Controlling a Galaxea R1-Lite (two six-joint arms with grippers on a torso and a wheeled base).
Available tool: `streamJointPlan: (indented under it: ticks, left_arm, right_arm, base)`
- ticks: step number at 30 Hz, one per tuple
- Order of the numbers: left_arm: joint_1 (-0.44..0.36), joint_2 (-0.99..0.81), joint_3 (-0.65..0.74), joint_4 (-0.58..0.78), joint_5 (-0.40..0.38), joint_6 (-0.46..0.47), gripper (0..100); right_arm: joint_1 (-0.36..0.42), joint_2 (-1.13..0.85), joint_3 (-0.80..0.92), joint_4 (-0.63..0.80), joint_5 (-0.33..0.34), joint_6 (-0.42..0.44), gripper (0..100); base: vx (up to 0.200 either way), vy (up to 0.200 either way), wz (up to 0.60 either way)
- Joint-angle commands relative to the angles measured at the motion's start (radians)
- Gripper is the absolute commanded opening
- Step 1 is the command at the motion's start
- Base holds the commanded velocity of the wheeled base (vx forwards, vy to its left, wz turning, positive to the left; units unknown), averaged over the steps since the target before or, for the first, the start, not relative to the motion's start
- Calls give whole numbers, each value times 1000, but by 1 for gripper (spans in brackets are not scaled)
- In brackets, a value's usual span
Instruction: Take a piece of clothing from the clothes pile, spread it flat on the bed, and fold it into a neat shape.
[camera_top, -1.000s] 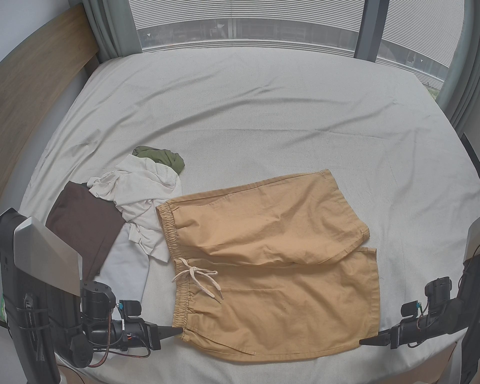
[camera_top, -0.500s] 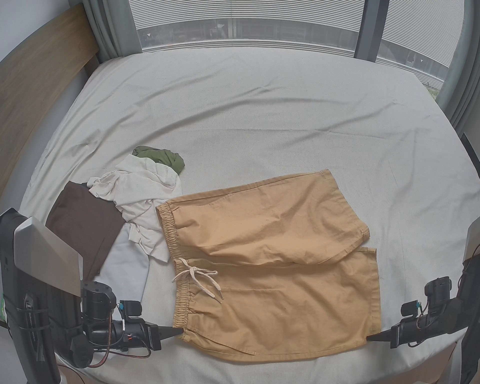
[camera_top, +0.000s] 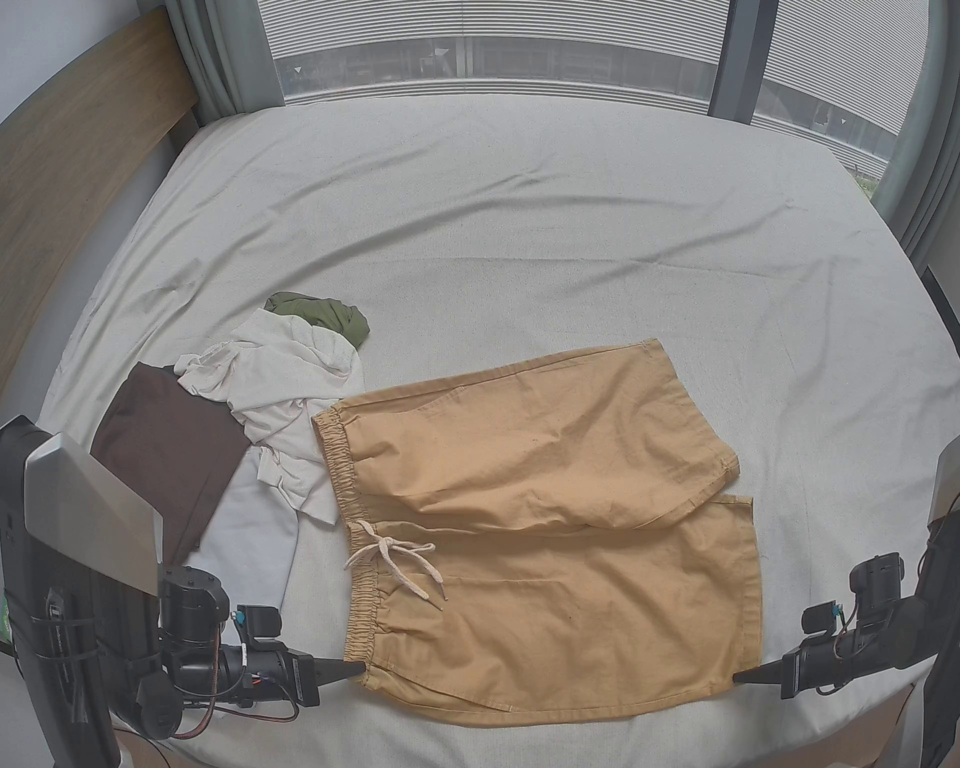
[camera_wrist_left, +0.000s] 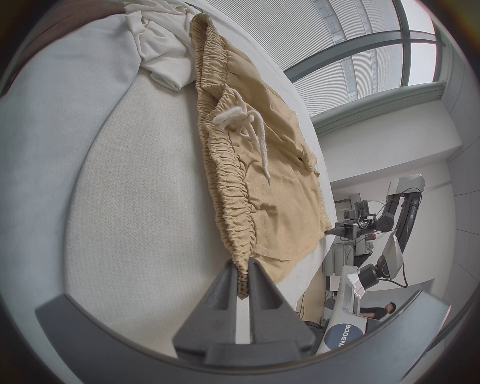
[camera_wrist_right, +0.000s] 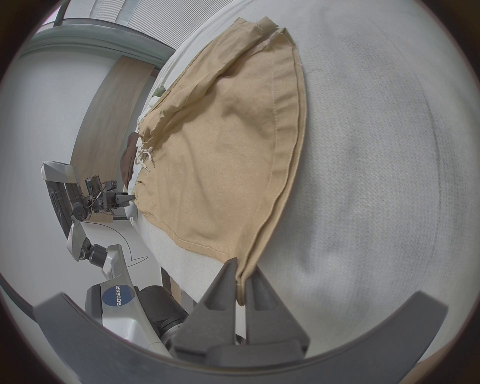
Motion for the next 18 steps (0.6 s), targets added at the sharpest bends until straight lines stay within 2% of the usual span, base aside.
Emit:
streamJointPlan:
  ticks: [1, 12, 18]
  left_arm:
    - [8, -12, 21, 0, -3, -1, 0]
    - [13, -1, 21, 51, -2, 5, 0]
    - [14, -30, 21, 146, -6, 66, 0]
  right_arm:
    - [11, -43, 18, 23, 1, -3, 0]
    - [42, -170, 18, 140, 1, -19, 0]
    - [72, -257, 18, 218, 1, -20, 0]
  base:
    - [0, 0, 0]
    - [0, 0, 0]
    - [0, 0, 0]
